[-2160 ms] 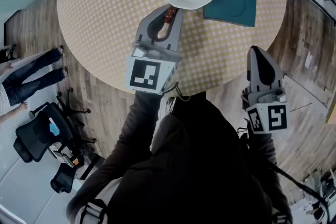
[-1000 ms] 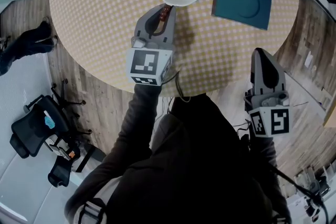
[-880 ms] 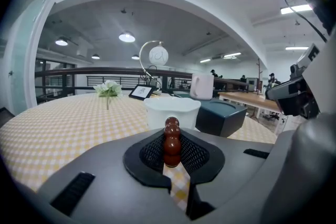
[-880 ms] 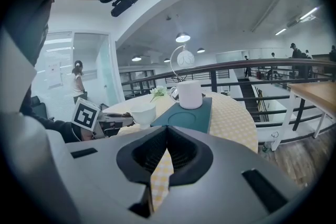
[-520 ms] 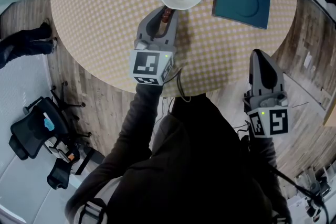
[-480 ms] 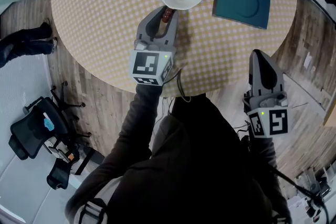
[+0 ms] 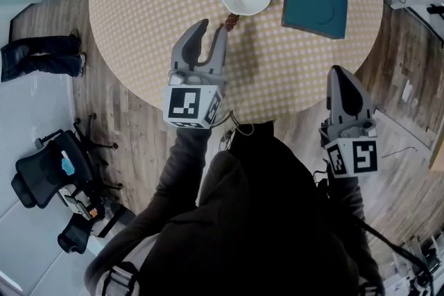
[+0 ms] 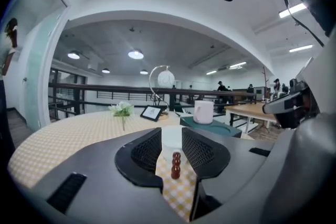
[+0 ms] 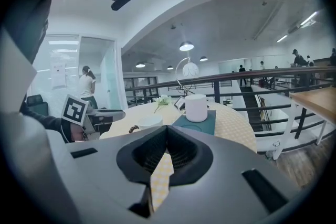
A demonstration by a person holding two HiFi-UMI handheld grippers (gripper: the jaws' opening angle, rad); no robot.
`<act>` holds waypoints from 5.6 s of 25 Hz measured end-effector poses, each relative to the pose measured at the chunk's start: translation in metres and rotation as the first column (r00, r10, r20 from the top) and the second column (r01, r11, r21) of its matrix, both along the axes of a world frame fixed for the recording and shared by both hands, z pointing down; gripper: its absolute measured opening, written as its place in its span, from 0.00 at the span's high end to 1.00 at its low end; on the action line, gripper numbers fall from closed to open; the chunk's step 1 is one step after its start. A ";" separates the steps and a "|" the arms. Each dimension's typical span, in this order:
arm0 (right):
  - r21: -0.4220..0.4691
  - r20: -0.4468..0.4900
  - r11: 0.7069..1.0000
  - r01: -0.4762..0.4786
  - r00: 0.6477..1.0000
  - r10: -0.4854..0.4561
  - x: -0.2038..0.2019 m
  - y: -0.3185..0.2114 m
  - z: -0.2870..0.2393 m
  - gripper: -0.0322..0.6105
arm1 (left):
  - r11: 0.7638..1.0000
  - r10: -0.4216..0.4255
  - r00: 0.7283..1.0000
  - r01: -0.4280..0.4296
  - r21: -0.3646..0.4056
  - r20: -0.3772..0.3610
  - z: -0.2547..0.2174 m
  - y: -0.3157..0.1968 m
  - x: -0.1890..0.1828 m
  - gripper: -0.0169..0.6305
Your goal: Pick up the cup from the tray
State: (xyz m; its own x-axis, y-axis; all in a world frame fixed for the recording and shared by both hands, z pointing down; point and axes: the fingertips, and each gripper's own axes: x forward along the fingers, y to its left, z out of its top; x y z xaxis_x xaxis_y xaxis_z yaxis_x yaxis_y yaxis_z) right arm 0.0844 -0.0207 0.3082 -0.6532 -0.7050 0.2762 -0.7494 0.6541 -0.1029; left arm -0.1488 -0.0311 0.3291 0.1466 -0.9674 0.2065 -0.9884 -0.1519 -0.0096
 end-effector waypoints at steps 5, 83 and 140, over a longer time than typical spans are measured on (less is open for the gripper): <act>0.063 0.039 0.998 -0.010 0.999 0.007 -0.004 0.004 -0.028 0.94 | 0.989 -0.021 0.997 0.010 0.145 0.071 -0.073 0.002 0.011 0.89; 0.186 0.075 0.981 -0.056 0.996 0.043 -0.021 -0.100 -0.062 0.88 | 0.962 0.010 1.000 -0.016 0.273 0.024 -0.128 -0.036 0.058 0.96; 0.230 -0.075 0.971 0.057 0.996 -0.040 -0.072 -0.186 -0.034 0.37 | 0.983 -0.050 0.995 0.064 0.175 -0.082 -0.080 -0.052 0.013 0.96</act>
State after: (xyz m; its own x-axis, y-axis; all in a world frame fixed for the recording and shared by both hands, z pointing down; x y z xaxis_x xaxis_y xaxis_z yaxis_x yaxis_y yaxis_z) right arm 0.0124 -0.2067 0.2742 -0.6733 -0.7230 0.1548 -0.7161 0.6897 0.1074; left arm -0.1355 -0.0835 0.2492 0.0994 -0.9948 0.0212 -0.9941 -0.0983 0.0452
